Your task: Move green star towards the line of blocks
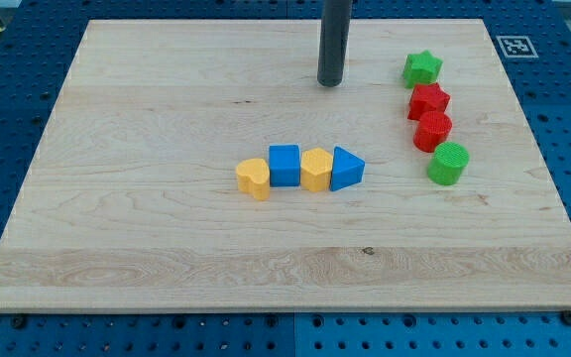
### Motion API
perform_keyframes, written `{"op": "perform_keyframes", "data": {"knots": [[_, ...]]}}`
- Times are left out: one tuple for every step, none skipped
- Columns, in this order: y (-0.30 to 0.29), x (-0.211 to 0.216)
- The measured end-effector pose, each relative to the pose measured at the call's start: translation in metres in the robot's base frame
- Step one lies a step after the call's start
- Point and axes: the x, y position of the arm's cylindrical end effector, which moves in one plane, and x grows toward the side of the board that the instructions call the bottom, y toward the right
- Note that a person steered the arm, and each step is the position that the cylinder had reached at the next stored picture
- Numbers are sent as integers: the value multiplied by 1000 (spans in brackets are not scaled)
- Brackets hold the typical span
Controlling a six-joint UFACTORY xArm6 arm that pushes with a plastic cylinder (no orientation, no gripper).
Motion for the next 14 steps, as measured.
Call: {"op": "perform_keyframes", "data": {"knots": [[-1,0],[-1,0],[1,0],[35,-6],[43,-7],[44,-63],[49,-100],[106,-100],[124,-100],[165,-87],[165,-87],[160,-83],[152,-56],[152,-24]]}}
